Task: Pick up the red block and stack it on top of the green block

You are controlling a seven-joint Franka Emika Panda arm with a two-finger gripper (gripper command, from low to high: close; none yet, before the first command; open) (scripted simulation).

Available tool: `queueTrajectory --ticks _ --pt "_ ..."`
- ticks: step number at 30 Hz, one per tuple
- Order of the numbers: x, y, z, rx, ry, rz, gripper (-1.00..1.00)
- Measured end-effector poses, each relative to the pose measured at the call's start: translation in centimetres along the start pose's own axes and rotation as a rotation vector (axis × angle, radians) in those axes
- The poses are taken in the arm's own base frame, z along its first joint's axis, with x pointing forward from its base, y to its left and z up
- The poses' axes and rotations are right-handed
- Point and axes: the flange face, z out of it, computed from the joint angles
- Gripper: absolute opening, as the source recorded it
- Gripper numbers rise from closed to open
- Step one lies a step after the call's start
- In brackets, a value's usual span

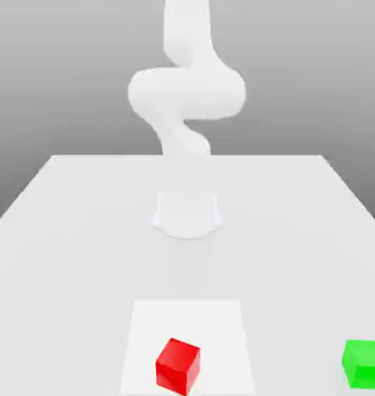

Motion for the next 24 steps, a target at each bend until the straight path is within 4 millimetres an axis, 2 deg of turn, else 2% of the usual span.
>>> queueTrajectory --ticks 6,13,19,24 --pt "-1.3 1.4 12.3 -0.165 -0.085 0.082 0.00" --pt "-4.8 6.0 25.0 -0.341 -0.190 0.181 0.00" --pt "-9.4 11.7 33.9 -0.483 -0.288 0.272 0.00" --pt "-14.6 16.9 39.7 -0.593 -0.378 0.350 0.00"
